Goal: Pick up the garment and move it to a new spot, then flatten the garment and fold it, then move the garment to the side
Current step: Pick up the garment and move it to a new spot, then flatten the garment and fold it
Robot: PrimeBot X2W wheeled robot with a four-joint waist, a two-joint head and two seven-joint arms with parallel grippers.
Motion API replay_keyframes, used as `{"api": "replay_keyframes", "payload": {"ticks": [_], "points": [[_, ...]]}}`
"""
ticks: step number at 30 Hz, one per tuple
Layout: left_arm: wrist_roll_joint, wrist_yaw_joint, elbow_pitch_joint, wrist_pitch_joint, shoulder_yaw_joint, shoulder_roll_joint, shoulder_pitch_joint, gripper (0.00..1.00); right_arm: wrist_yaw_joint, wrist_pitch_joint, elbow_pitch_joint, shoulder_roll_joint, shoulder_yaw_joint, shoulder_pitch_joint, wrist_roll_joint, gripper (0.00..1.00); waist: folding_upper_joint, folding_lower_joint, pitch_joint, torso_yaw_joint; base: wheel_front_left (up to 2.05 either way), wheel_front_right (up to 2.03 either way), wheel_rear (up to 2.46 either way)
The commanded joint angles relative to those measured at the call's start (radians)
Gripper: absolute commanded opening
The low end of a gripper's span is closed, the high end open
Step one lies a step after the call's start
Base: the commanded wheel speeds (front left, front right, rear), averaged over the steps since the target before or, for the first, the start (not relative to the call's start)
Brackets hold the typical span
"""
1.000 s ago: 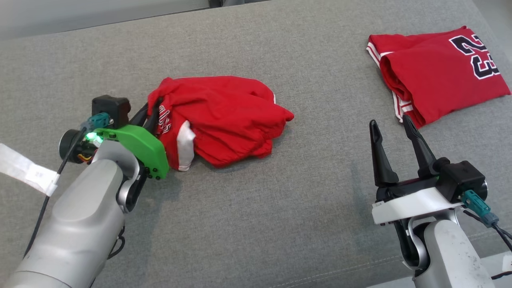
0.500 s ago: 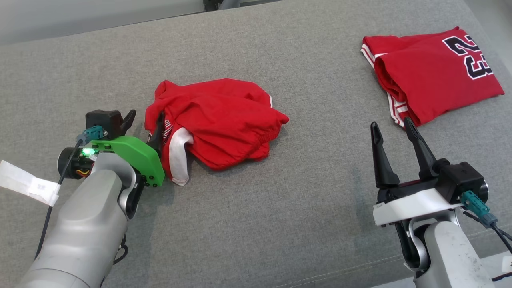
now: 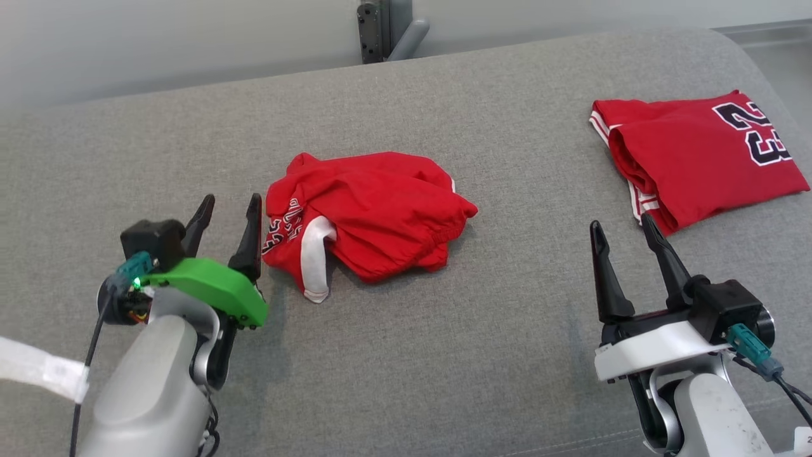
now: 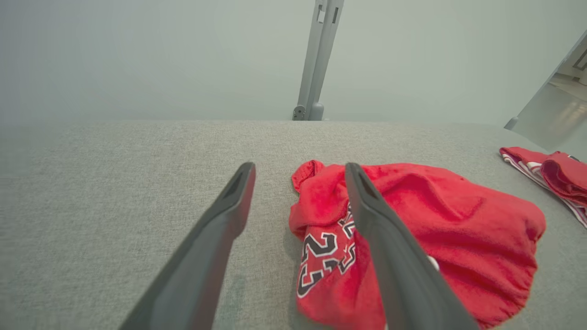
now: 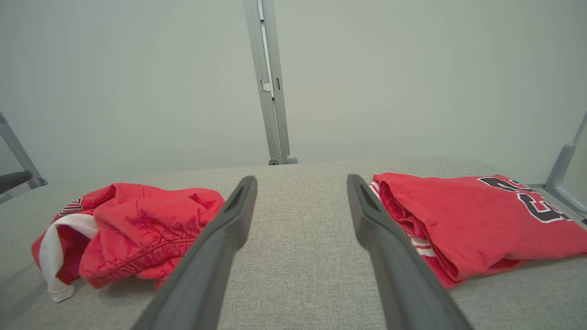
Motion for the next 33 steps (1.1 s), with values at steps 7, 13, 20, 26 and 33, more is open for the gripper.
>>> {"api": "replay_keyframes", "payload": {"ticks": [7, 13, 20, 26, 33], "points": [[0.142, 0.066, -0.295, -0.002, 0.224, -0.033, 0.322, 1.0, -0.001, -0.004, 0.003, -0.001, 0.002, 0.051, -0.016, 1.0, 0.0071, 0.0, -0.079, 0.043, 0.0, 0.0, 0.0], [0.24, 0.08, -0.458, -0.002, 0.337, -0.08, 0.527, 1.0, -0.001, -0.004, -0.003, -0.001, 0.012, 0.077, -0.011, 1.0, 0.0071, 0.0, -0.103, 0.051, 0.0, 0.0, 0.0], [0.303, 0.072, -0.555, -0.002, 0.404, -0.125, 0.643, 1.0, -0.001, -0.004, -0.01, -0.001, 0.02, 0.103, 0.01, 1.0, 0.0071, 0.0, -0.114, 0.064, 0.0, 0.0, 0.0], [0.344, 0.059, -0.601, -0.002, 0.442, -0.156, 0.696, 1.0, -0.001, -0.004, -0.009, -0.001, 0.027, 0.117, 0.037, 1.0, 0.0071, 0.0, -0.122, 0.07, 0.0, 0.0, 0.0], [0.365, 0.042, -0.602, -0.002, 0.472, -0.176, 0.702, 1.0, -0.001, -0.004, 0.006, -0.001, 0.039, 0.108, 0.035, 1.0, 0.0071, 0.0, -0.126, 0.072, 0.0, 0.0, 0.0]]}}
